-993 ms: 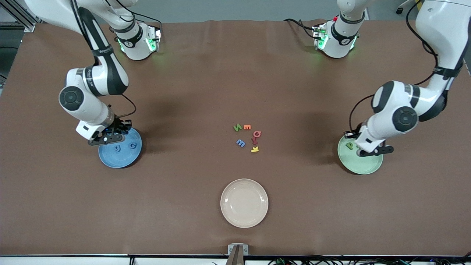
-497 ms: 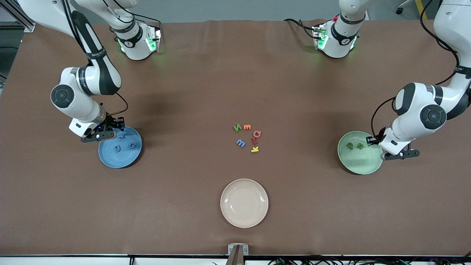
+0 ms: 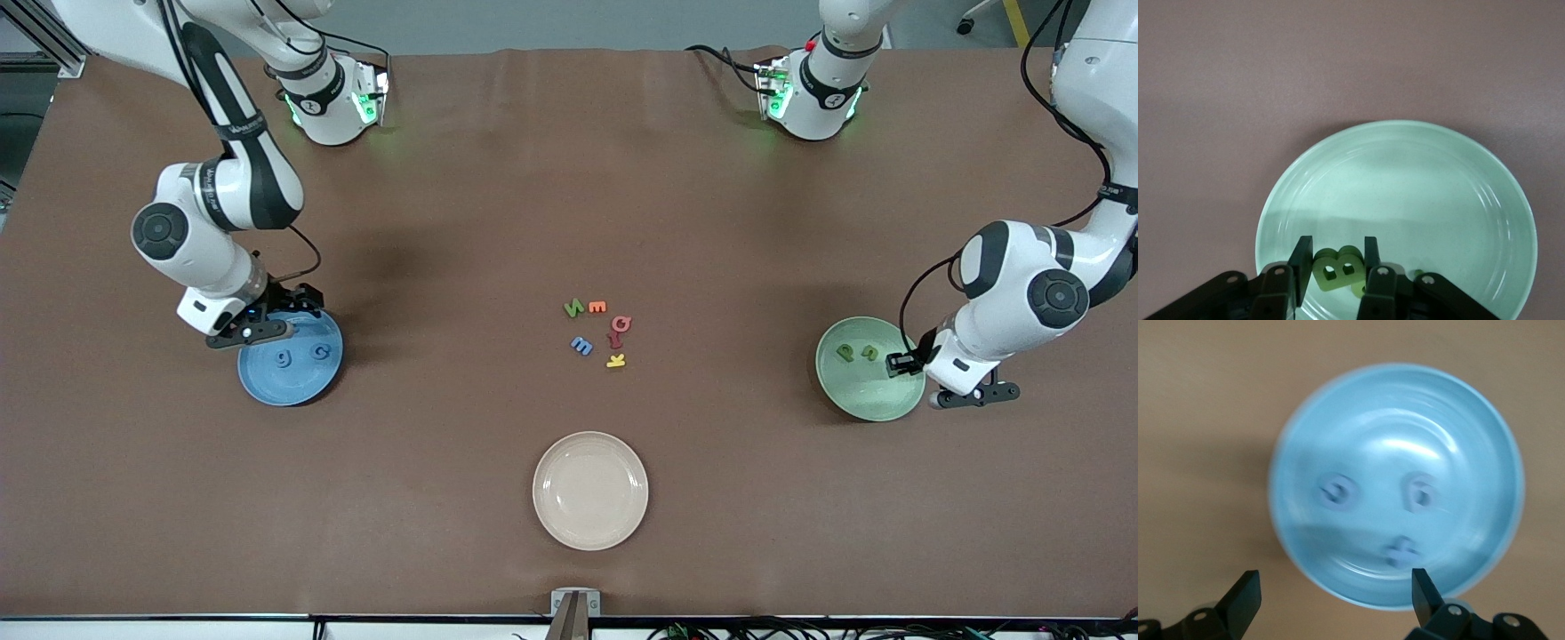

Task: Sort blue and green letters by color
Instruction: 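Move the right gripper to blue E while the left gripper returns to letters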

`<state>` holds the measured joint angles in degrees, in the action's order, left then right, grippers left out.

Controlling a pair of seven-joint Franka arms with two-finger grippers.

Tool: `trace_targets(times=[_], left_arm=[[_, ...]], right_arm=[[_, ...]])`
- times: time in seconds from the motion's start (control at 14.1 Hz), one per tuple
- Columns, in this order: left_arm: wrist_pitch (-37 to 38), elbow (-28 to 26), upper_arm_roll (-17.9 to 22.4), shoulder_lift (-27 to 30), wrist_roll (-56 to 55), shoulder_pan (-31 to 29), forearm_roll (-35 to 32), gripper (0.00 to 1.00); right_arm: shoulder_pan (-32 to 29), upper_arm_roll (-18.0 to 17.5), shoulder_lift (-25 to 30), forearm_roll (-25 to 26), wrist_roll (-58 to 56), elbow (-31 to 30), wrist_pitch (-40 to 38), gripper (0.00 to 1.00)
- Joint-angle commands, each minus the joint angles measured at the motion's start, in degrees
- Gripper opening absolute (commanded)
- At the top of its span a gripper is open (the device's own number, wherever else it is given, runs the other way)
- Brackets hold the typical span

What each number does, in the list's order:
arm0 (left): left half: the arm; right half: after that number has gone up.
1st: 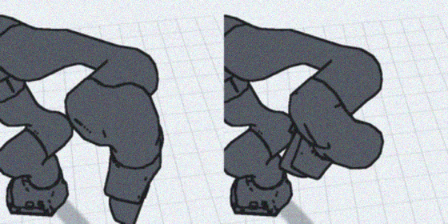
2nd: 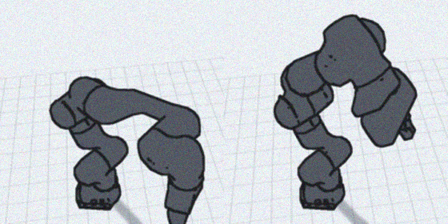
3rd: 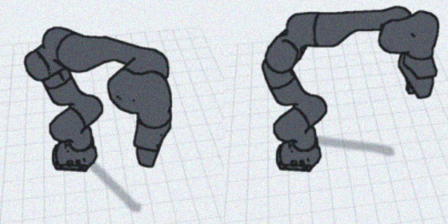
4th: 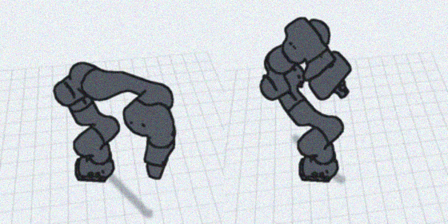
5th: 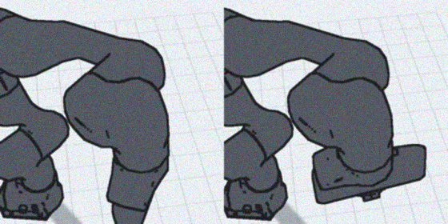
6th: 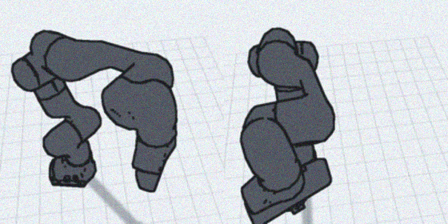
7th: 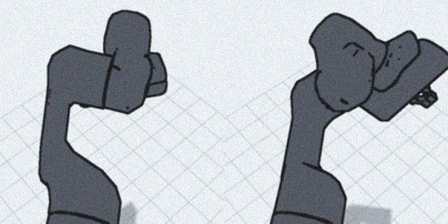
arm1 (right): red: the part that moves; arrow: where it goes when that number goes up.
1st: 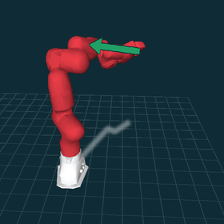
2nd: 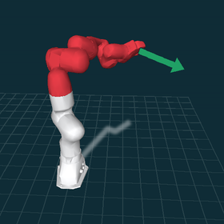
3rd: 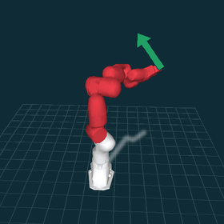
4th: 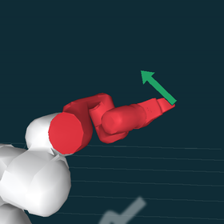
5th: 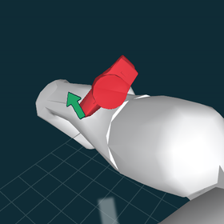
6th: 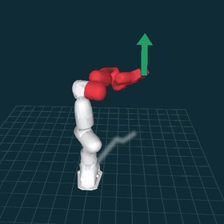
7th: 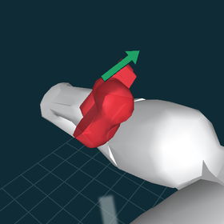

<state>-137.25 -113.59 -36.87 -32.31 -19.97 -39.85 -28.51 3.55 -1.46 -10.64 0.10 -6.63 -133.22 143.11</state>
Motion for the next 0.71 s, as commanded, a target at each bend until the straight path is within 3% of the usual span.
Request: trace_targets(times=[0.0, 0.07, 0.43, 0.64], left_arm=[[-0.3, 0.7, -0.3, -0.7, -0.3, -0.1, -2.6, 0.35], [-0.2, 0.6, -0.3, -0.7, -0.3, -0.1, -2.7, 0.44], [0.6, -0.3, -1.0, 0.4, -1.0, 0.6, -2.7, 0.63], [6.2, -0.8, -6.0, 1.5, -4.4, 0.6, -2.7, 0.71]], right_arm=[[6.7, 0.0, -0.7, -2.0, 9.3, 3.4, -1.4, 1.0], [9.5, 0.0, -1.6, -1.9, 13.9, 5.1, -1.9, 1.0], [23.5, 0.0, -9.8, -1.9, 39.4, 17.4, -4.2, 1.0], [29.7, 0.0, -17.4, -1.9, 54.3, 28.0, -6.0, 1.0]])
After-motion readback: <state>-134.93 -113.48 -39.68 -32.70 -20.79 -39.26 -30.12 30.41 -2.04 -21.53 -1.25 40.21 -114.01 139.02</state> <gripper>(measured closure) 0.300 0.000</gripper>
